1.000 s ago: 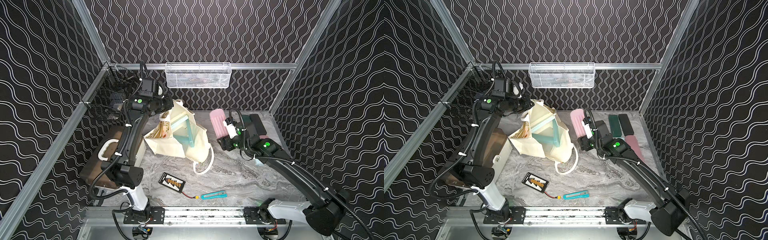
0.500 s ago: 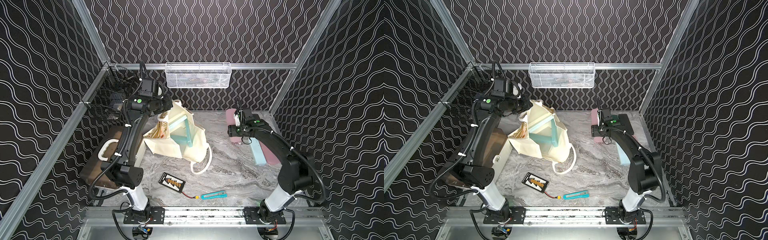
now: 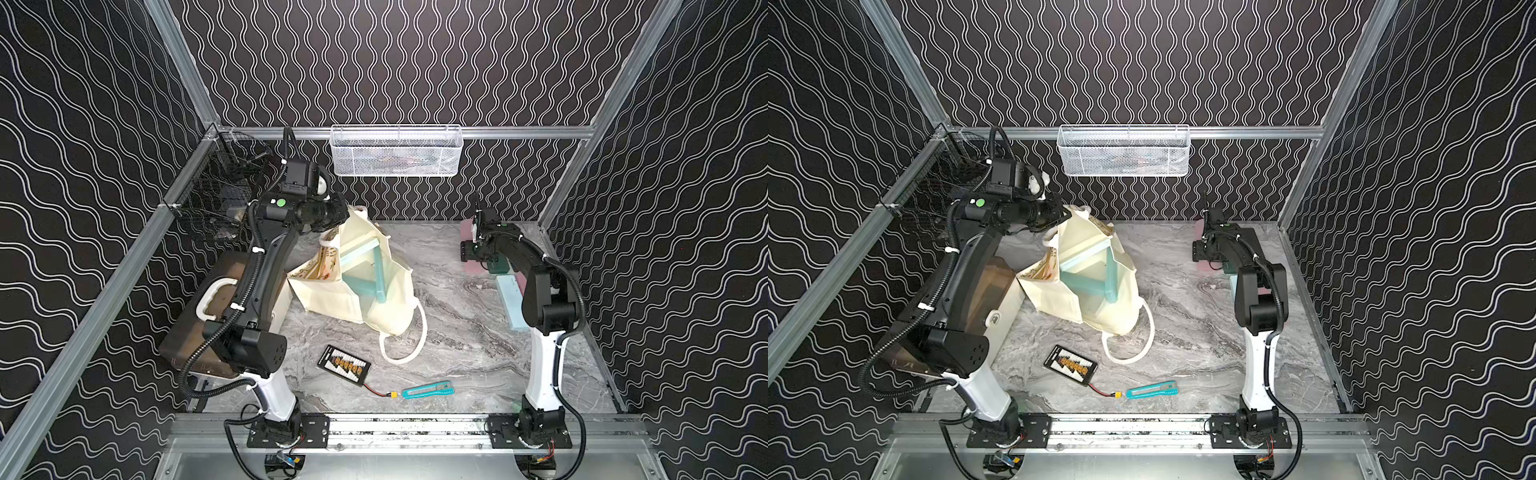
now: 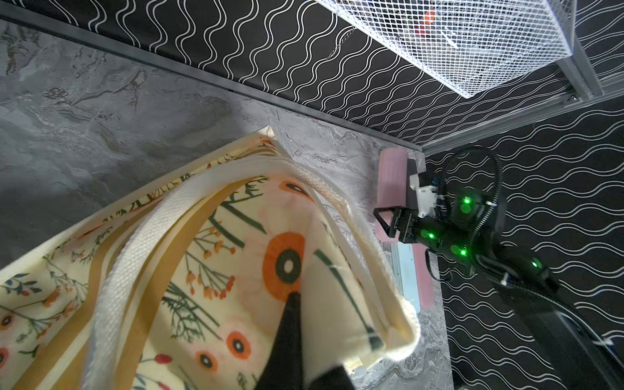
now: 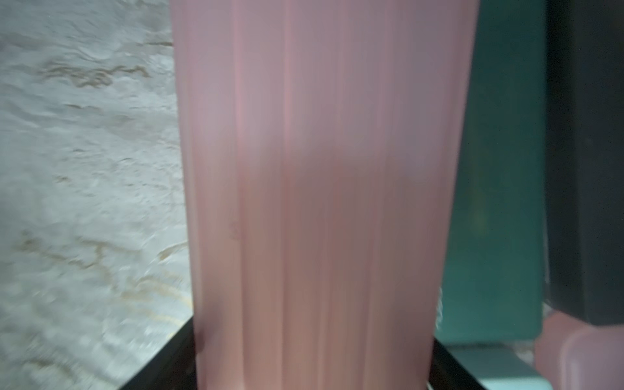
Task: Take out the pencil case from the canvas bag
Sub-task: Place the pencil case at the center of the board.
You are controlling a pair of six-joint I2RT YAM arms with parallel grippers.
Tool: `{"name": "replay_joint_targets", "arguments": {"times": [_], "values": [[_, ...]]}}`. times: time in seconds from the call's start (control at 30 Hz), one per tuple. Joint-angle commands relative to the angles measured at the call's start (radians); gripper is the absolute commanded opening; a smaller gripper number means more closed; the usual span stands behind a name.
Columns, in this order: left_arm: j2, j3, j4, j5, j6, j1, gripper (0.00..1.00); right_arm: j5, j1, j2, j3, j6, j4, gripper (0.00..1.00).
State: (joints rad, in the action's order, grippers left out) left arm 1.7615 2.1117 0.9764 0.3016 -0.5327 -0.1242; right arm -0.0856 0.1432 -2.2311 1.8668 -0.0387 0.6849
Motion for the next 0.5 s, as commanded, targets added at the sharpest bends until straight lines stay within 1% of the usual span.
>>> {"name": "replay_joint_targets", "arguments": {"times": [0.0, 0.23, 0.47], "values": [[-0.025, 0.001, -0.143, 0.068, -0.019, 0.000, 0.00, -0.022, -0.008, -0.050, 0.058, 0.040, 0.031, 0.56], [-0.021, -0.015, -0.179, 0.134, -0.048, 0.000, 0.00, -0.038, -0.024, -0.146, 0.152, 0.071, 0.052, 0.58], [-0.011, 0.003, -0.162, 0.146, -0.038, 0.000, 0.00, -0.037, -0.025, -0.187, 0.186, 0.074, 0.047, 0.62]]}}
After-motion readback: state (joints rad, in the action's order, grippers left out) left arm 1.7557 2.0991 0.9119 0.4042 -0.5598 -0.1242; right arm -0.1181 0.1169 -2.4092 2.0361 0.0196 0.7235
